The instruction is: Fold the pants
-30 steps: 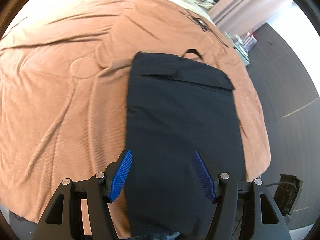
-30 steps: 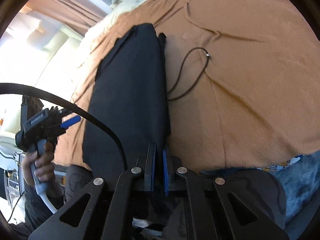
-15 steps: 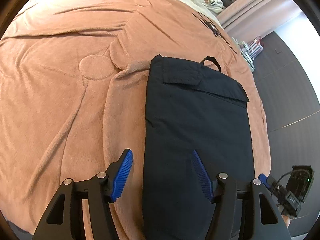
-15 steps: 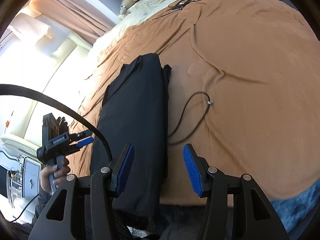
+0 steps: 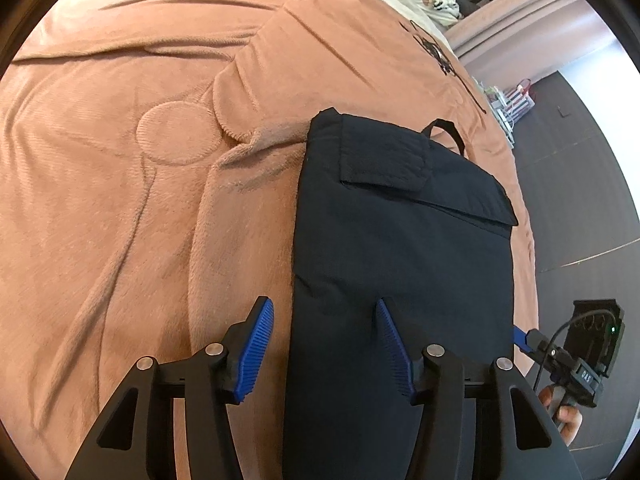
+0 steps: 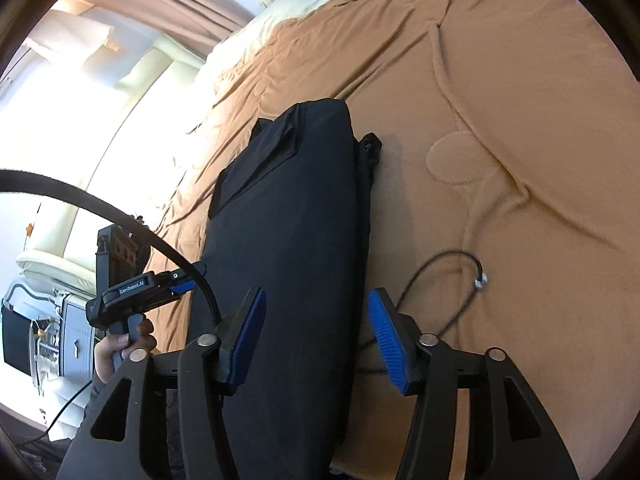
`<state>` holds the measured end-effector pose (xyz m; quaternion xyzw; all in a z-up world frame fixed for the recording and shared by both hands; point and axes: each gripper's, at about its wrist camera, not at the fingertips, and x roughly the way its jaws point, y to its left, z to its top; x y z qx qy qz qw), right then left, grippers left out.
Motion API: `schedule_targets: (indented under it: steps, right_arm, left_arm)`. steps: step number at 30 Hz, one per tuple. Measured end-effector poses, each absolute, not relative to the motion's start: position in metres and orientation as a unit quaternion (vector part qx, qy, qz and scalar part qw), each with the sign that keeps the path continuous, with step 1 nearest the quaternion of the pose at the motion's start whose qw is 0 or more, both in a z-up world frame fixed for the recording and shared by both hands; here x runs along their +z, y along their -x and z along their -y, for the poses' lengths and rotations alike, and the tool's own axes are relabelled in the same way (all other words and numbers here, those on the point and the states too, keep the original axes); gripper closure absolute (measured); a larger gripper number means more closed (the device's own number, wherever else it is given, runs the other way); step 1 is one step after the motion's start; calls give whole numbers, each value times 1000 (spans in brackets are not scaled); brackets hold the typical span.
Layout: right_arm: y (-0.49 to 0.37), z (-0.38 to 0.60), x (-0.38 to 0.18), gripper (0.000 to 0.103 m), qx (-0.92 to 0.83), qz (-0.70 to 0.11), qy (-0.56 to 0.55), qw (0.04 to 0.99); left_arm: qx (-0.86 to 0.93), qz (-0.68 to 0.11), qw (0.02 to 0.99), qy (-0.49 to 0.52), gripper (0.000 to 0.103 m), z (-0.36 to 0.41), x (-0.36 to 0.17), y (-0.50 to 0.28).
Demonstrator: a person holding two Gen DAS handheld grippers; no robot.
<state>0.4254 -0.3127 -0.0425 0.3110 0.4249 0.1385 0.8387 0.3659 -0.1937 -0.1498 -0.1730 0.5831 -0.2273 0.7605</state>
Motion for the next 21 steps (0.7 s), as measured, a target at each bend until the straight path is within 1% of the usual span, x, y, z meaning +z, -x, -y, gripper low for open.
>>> schedule_targets:
  steps: [7, 9, 14, 15, 17, 18, 20, 21]
  right_arm:
    - [-460, 317, -68, 46, 160, -453, -338, 809]
    - [-467, 319, -76, 46, 169, -459, -348, 799]
    - [-481, 318, -89, 46, 194, -461, -363, 786]
    - [-484, 318, -90, 46, 202, -459, -366, 784]
    - [-489, 318, -93, 46, 211, -458, -371, 780]
    - [-491, 317, -94, 47, 214, -456, -371, 780]
    - [-494, 315, -95, 66, 220, -454, -369, 781]
    - [-492, 316, -95, 68, 217, -450, -370, 783]
  left_arm:
    - [-232, -583, 758, 177, 47, 199, -154, -376]
    - [-235, -584, 757, 178, 50, 200, -155, -380]
    - [-241, -586, 754, 173, 63, 205, -154, -387]
    - [-243, -586, 753, 173, 67, 207, -153, -388]
    - [-245, -585, 754, 170, 70, 208, -151, -390]
    - [-246, -584, 755, 168, 71, 209, -150, -391]
    - [-248, -581, 757, 166, 73, 211, -146, -392]
    - [-250, -580, 758, 165, 73, 211, -146, -393]
